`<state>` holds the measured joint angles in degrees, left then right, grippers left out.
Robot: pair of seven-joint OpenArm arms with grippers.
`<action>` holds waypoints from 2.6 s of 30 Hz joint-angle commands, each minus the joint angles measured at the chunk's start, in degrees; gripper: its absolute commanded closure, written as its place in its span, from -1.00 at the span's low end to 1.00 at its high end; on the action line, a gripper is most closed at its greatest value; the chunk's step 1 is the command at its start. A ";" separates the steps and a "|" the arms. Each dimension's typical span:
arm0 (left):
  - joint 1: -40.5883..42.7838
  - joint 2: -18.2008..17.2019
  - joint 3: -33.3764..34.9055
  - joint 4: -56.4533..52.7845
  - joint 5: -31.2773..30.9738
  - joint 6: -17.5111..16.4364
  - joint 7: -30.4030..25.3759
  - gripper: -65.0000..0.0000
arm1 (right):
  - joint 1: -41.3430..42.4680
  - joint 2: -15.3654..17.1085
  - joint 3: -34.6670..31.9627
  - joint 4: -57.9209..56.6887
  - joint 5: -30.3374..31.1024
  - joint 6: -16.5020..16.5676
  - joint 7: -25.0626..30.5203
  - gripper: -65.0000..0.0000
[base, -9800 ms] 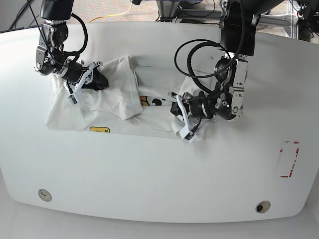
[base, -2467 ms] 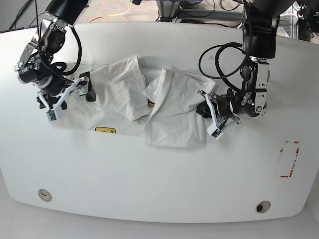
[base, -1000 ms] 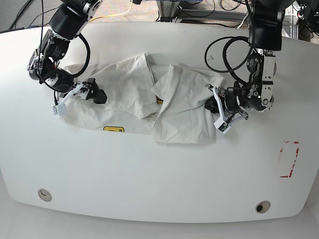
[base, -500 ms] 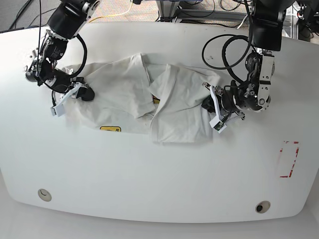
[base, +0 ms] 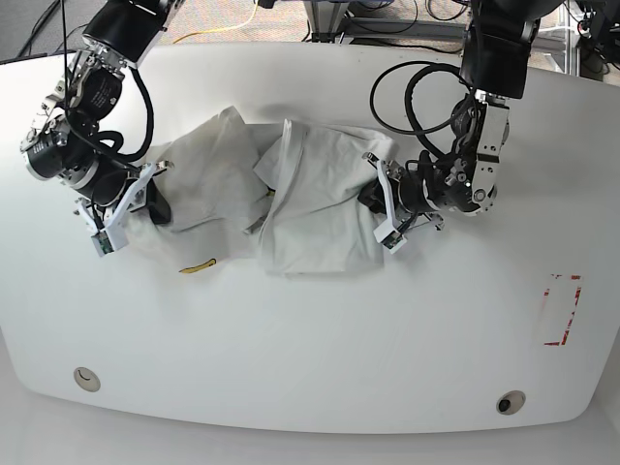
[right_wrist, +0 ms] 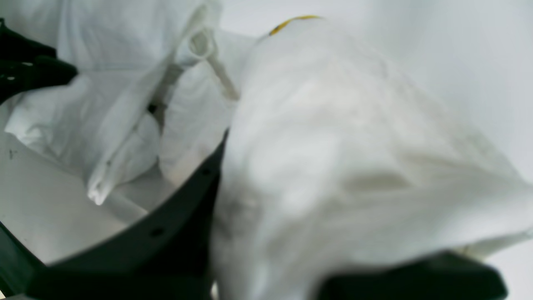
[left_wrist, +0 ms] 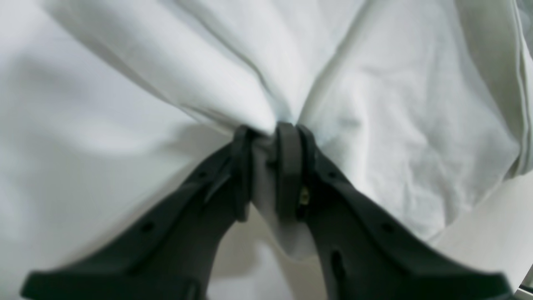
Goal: Layout the t-shirt on the table in an organized manner, then fold the t-shirt properly
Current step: 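Grasp both shirt sides and push them together toward the middle, then fold the shirt in half with the right gripper over the left gripper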
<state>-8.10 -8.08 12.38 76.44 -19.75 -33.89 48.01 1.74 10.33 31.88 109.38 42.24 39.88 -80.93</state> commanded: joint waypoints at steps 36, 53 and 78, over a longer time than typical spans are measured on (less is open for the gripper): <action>-0.03 3.28 4.80 -0.88 2.65 5.63 4.96 0.73 | 2.44 -5.89 -24.19 5.91 0.97 0.12 3.52 0.15; -0.47 3.28 4.80 -0.97 2.56 5.63 4.87 0.73 | 3.49 -4.22 -34.91 6.18 1.23 0.12 3.61 -1.00; -0.47 4.69 4.80 -0.97 2.91 5.71 4.87 0.73 | 12.28 8.62 -56.71 5.74 0.71 0.12 0.93 -1.00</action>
<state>-8.73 -3.25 16.93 75.90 -19.31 -28.67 48.75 11.62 17.17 -22.68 114.32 42.13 39.90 -81.23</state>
